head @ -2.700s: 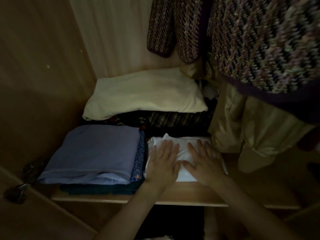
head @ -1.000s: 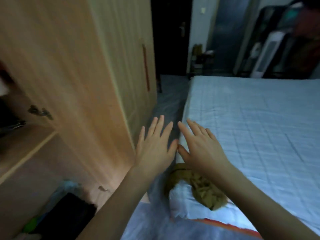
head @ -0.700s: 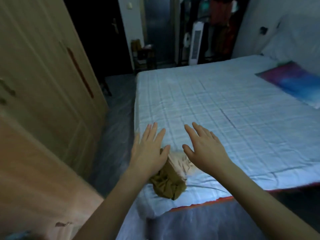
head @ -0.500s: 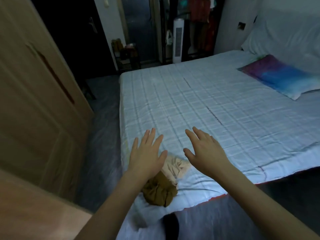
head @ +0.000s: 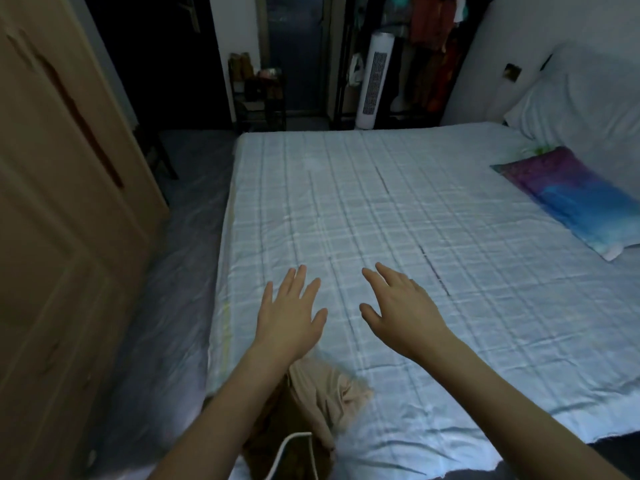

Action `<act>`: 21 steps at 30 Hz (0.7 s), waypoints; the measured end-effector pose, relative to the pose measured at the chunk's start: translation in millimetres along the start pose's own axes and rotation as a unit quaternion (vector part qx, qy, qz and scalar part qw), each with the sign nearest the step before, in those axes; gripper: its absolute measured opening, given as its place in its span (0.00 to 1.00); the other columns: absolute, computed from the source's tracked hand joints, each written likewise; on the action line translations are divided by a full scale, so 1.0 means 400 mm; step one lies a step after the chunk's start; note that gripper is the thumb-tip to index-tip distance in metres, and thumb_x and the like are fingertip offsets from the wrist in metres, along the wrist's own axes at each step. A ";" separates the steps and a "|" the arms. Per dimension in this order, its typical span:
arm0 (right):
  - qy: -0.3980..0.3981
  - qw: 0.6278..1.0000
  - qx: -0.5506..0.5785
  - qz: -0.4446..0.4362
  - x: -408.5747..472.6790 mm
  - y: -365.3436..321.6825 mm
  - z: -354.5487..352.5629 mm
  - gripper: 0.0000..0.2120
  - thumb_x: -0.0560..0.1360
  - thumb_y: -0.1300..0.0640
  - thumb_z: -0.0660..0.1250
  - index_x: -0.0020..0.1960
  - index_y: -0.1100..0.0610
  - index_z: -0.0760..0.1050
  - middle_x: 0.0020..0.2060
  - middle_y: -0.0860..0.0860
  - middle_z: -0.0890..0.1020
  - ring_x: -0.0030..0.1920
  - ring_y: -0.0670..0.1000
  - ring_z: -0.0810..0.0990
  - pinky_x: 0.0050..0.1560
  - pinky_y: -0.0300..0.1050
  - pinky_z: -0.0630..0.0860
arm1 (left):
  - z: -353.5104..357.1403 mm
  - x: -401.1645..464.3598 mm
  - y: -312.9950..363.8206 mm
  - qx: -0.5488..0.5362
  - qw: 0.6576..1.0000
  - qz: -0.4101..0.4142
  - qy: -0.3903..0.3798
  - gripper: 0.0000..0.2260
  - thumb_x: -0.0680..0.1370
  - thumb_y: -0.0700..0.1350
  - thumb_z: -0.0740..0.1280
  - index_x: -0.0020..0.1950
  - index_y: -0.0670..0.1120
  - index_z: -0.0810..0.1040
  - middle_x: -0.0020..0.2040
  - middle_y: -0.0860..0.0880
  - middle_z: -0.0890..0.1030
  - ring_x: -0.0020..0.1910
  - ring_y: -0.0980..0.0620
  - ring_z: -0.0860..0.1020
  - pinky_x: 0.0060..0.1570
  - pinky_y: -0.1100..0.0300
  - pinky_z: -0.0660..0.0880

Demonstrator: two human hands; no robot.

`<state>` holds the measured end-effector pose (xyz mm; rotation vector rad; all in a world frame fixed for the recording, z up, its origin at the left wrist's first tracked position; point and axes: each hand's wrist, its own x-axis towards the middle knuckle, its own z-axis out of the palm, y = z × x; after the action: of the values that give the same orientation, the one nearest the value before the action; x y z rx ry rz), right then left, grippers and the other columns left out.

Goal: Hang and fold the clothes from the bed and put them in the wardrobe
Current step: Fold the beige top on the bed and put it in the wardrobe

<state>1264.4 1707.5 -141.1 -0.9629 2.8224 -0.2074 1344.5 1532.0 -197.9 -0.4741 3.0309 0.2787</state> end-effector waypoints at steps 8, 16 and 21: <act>-0.020 1.000 0.001 -0.003 0.162 0.044 0.010 0.28 0.80 0.45 0.57 0.77 0.50 0.55 0.78 0.52 0.56 0.76 0.53 0.58 0.73 0.53 0.58 | 0.030 0.143 -0.011 -0.015 1.000 -0.004 -0.024 0.27 0.83 0.60 0.49 0.80 0.53 0.48 0.80 0.50 0.40 0.79 0.52 0.39 0.76 0.46 0.40; -0.057 0.997 -0.005 -0.059 0.257 0.080 0.053 0.28 0.80 0.46 0.58 0.77 0.51 0.55 0.77 0.52 0.58 0.76 0.53 0.58 0.72 0.53 0.59 | 0.092 0.171 -0.032 -0.044 0.995 -0.067 -0.051 0.27 0.83 0.59 0.49 0.80 0.53 0.50 0.81 0.51 0.42 0.79 0.52 0.42 0.75 0.48 0.40; -0.089 0.988 -0.009 -0.123 0.308 0.114 0.088 0.28 0.80 0.45 0.58 0.77 0.50 0.56 0.77 0.52 0.58 0.75 0.53 0.59 0.72 0.53 0.59 | 0.138 0.150 -0.027 -0.051 0.987 -0.137 -0.064 0.28 0.82 0.61 0.46 0.80 0.54 0.50 0.81 0.51 0.42 0.79 0.53 0.41 0.75 0.49 0.39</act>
<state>1147.7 1664.6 -196.0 -1.2655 2.5460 -0.1185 1292.5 1514.4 -259.1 -0.8349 2.7914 0.4284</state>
